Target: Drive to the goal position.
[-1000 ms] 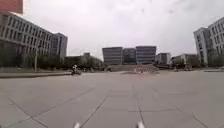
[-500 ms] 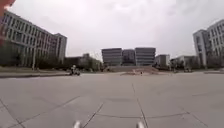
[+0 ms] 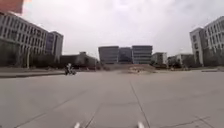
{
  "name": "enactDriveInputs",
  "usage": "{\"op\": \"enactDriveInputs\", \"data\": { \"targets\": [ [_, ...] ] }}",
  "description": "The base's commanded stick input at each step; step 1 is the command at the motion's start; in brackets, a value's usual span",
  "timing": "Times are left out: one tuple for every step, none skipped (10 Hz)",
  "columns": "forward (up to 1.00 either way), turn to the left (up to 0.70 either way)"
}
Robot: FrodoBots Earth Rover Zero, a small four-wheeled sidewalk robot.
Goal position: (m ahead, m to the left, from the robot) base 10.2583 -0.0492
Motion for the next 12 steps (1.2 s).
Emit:
{"op": "enactDriveInputs", "data": {
  "targets": [
    [0.85,0.00],
    [0.85,0.00],
    [0.85,0.00],
    [0.85,0.00],
    [0.85,0.00],
    [0.85,0.00],
    [0.85,0.00],
    [0.85,0.00],
    [0.85,0.00],
    [0.85,0.00],
    [0.85,0.00],
    [0.85,0.00]
  ]
}}
